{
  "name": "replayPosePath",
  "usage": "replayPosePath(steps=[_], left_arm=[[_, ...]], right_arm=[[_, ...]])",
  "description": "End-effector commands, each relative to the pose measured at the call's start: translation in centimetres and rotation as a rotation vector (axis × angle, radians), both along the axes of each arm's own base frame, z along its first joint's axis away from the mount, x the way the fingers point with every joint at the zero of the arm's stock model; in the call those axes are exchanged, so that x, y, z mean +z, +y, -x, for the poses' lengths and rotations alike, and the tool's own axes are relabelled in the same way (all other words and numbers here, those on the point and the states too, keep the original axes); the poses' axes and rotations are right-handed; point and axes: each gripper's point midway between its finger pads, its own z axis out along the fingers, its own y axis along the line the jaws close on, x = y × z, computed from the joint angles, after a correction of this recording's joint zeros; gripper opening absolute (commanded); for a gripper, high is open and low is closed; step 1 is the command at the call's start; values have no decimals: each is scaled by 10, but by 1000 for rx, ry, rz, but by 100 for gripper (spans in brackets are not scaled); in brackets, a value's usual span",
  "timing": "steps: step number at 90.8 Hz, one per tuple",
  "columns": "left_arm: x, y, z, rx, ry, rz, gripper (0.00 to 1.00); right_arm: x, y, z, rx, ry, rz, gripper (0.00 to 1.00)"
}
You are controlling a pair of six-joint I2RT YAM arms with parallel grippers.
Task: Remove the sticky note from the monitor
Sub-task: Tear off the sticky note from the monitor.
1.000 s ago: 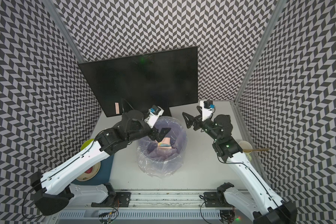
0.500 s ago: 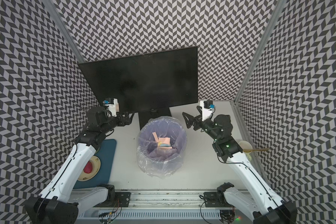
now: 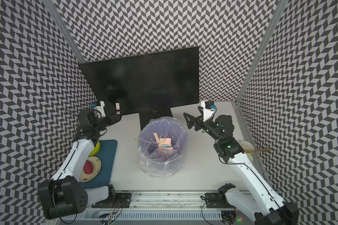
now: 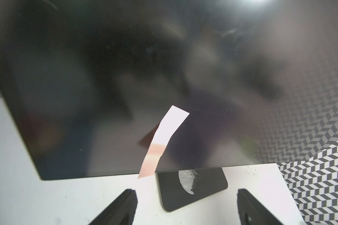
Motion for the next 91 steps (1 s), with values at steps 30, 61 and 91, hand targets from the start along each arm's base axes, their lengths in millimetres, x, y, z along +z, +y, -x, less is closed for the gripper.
replayPosePath(steps=[30, 61, 91], left_arm=[[-9, 8, -20, 4, -30, 61, 80], [-14, 3, -33, -12, -28, 101, 68], [-18, -1, -36, -17, -18, 115, 48]], right_arm=[[10, -2, 4, 4, -45, -17, 99], [9, -4, 5, -7, -47, -8, 99], [8, -5, 4, -11, -45, -2, 99]])
